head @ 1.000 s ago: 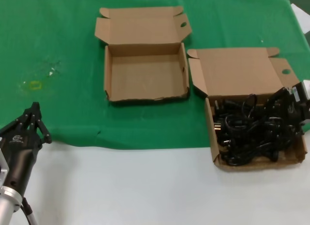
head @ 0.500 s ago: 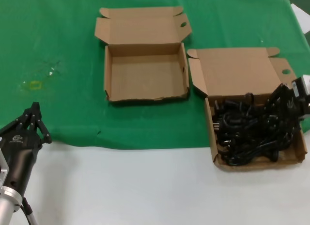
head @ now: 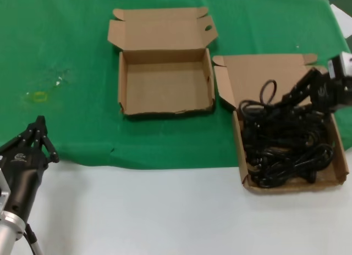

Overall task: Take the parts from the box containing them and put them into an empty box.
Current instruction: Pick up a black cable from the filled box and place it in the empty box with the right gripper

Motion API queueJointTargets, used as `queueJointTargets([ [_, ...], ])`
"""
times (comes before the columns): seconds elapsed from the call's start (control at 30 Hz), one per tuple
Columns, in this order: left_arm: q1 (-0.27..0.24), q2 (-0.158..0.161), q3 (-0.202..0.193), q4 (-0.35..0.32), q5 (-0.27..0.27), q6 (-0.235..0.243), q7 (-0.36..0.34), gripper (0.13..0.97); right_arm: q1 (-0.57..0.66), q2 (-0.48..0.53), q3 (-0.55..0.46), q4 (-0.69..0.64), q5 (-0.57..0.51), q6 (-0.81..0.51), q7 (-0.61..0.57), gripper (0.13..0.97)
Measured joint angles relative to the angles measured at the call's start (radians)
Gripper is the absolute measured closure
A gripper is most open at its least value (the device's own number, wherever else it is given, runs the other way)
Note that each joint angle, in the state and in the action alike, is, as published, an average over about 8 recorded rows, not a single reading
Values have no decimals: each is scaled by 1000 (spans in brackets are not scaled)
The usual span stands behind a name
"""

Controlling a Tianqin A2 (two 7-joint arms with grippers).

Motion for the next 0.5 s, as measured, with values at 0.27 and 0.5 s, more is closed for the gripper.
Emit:
queueJointTargets([
  [0.27, 0, 0, 0, 0, 0, 0, 0, 953, 44, -38, 2, -4, 5, 6, 31, 879],
  [0.5, 0, 0, 0, 0, 0, 0, 0, 953, 103, -96, -12, -68, -5, 15, 14, 879],
])
